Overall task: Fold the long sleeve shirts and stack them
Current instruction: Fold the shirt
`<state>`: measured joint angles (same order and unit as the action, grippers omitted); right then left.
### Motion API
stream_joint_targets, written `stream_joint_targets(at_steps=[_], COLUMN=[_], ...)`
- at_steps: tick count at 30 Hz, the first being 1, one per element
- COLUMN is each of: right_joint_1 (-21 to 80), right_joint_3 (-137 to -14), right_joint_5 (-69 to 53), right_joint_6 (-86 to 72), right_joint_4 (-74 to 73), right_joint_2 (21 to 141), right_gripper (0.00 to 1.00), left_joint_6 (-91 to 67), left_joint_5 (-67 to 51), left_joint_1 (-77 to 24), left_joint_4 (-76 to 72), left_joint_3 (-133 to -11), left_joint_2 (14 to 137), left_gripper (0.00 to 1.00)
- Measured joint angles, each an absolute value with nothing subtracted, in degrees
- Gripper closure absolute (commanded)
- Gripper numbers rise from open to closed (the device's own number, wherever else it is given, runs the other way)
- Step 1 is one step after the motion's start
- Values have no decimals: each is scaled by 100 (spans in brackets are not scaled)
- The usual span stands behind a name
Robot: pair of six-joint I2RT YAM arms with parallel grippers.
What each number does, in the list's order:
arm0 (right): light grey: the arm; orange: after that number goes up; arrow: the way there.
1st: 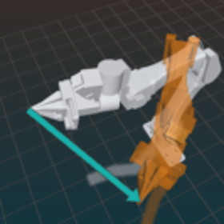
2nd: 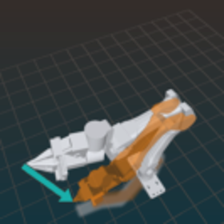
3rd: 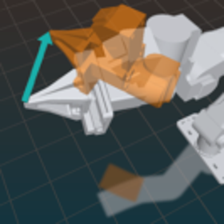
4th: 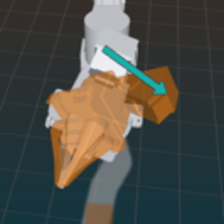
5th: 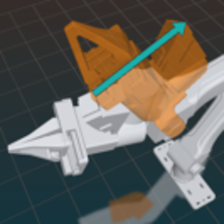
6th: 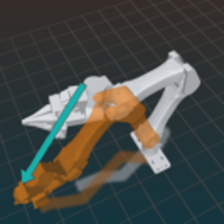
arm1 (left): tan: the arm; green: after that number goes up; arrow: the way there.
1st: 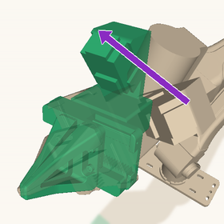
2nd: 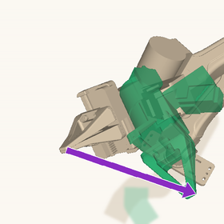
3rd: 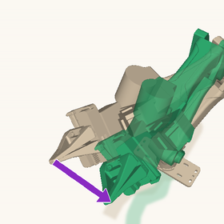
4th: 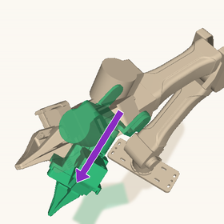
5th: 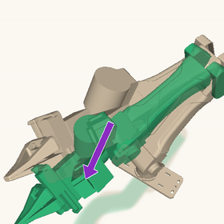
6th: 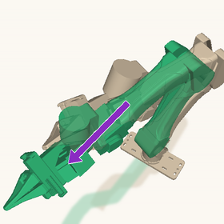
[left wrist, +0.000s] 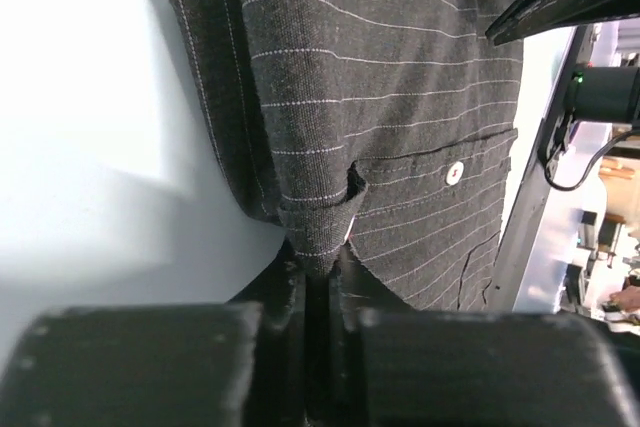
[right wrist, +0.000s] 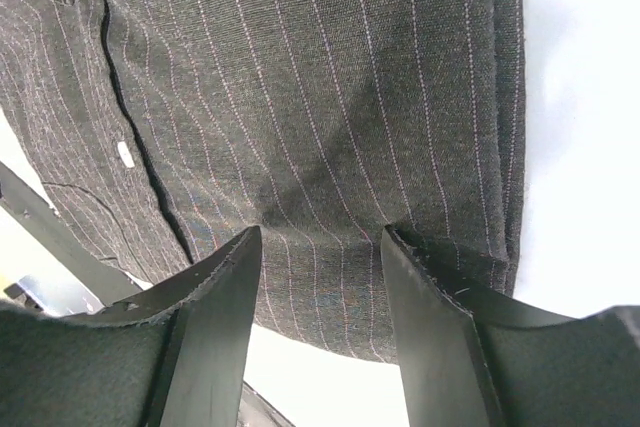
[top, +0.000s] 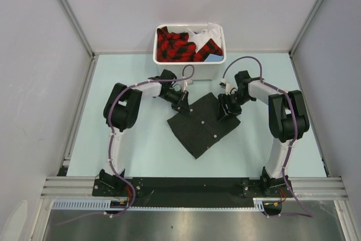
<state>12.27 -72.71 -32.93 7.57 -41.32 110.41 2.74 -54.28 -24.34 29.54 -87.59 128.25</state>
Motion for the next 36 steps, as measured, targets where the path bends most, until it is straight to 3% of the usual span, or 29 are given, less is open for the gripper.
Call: stream_joint_targets(at_steps=[5, 15, 21, 26, 30, 36], right_joint_1=[1199, 438, 183, 126, 62, -276], right_joint_3=[-7192, -6702, -6381, -5848, -5205, -4121], right_joint_5=[-3363, -3800, -4187, -4663, -5000, -5284], right_joint_6=[703, 235, -246, -1107, -1872, -2755], right_joint_4=[-4064, -3785, -3500, -2947, -2327, -1538], right_joint_2=[10947, 10127, 9655, 9236, 8912, 8547], right_gripper=[40, 37, 34, 20, 8, 2], left_joint_6=[250, 978, 1308, 1614, 1431, 749], left_joint_5=[-5164, -3844, -2051, -454, 351, 799], left_joint_1=[-2412, -2364, -2373, -2705, -3361, -4775], left_joint_4=[3044, 4609, 5588, 6084, 5778, 4895], left_joint_3=[-8615, -8757, -9627, -10731, -10082, -8433], left_joint_2=[12534, 10967, 10595, 10486, 10169, 10532], left_gripper=[100, 100, 100, 100, 100, 100])
